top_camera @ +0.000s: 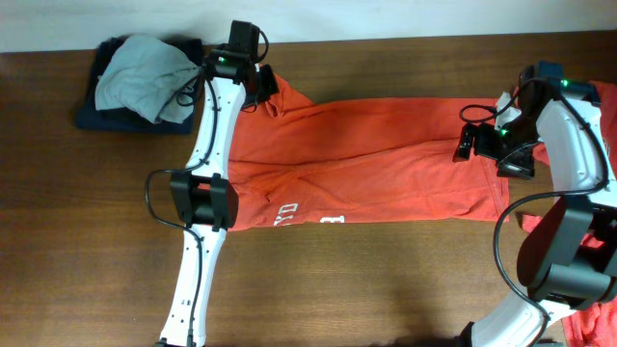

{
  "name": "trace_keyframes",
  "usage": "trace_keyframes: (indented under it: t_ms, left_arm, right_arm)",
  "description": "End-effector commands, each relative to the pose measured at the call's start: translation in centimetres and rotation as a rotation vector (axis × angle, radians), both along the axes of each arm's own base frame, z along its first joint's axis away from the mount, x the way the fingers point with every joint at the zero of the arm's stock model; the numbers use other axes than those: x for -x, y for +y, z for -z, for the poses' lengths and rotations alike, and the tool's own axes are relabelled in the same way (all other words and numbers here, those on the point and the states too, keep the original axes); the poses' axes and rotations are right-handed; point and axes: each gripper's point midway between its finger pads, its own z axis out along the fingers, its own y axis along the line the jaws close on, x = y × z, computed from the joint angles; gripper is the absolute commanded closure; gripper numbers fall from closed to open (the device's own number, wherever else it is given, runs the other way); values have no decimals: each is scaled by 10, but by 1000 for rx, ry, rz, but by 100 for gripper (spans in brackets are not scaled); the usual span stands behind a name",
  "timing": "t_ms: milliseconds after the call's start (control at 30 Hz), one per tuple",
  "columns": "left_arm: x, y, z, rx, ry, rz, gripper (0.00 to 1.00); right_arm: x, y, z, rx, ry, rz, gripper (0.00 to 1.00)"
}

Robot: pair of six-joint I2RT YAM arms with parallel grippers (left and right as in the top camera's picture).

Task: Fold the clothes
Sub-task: 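Move the right gripper to the shirt's top-right corner, then grasp the shirt's top-right corner with the right gripper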

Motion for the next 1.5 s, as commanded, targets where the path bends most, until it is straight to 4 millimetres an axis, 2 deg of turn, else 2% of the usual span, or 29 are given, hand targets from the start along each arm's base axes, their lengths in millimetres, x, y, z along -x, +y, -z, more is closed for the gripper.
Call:
trace_keyframes:
  t_ms: [0,200,267,367,400,433,500,567,700,767,900,967,1100,1200,1467]
  left_arm:
    - [0,-7,-3,55,-2,21,99]
    - [0,-10,-3,67,0,27,99]
    - [0,-10,-3,70,-2,28,99]
    - [-1,-10,-5,70,-6,28,99]
    - [-1,-10,-5,70,-6,28,99]
    - [-1,-10,-5,70,-7,28,99]
    - [-1,-10,-5,70,-6,28,99]
    - [0,-10,-5,70,-6,28,99]
    - [1,-10,-5,69,-1,29,98]
    - [2,-10,-4,67,5,28,98]
    - [3,-10,-4,67,9,28,98]
    - [3,-10,-4,66,9,28,98]
    - [3,-9,-3,65,11,31,98]
    - [5,-9,-3,63,17,31,98]
    - [7,-7,-1,45,23,47,98]
  right_arm:
    - [1,4,-4,-9,-13,-14,1]
    - [-33,-4,-8,26,-153,-16,1]
    - [-36,-5,-10,27,-166,-15,1]
    - [-57,-13,-15,59,-254,-14,0]
    - [-65,-15,-19,71,-289,-13,4]
    - [-81,-20,-27,94,-353,-12,4]
    - [-95,-32,-36,150,-399,3,7]
    - [-109,-53,-44,252,-439,48,8]
    - [-133,-82,-51,395,-523,95,8]
    - [-145,-88,-49,419,-557,99,9]
    - [-168,-101,-29,436,-600,117,10]
    - [-181,-108,-8,442,-616,125,10]
    - [-195,-119,25,448,-624,138,10]
    - [-200,-126,49,452,-617,138,12]
    - [-198,-133,85,421,-585,141,15]
